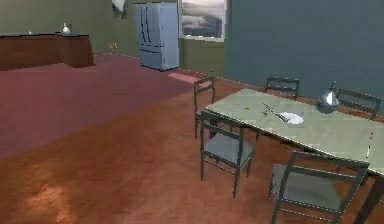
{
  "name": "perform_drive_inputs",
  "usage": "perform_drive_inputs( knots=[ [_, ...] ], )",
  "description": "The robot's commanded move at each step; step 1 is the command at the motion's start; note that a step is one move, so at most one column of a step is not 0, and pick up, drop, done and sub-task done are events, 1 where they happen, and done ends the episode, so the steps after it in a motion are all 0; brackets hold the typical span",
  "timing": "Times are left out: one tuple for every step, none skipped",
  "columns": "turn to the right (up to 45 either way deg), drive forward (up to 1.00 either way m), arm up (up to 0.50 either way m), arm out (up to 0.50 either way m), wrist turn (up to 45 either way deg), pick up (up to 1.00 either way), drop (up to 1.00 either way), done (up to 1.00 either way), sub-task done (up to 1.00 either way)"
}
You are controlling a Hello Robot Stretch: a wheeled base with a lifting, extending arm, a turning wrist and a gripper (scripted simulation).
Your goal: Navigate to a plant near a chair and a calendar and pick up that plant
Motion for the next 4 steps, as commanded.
perform_drive_inputs(
  knots=[
    [-45.0,0.00,0.00,0.00,0.0,0.00,0.00,0.00,0.00],
    [0.0,0.50,0.00,0.00,0.0,0.00,0.00,0.00,0.00],
    [-9.0,0.00,0.00,0.00,0.0,0.00,0.00,0.00,0.00],
    [0.0,1.00,0.00,0.00,0.0,0.00,0.00,0.00,0.00]
  ],
)
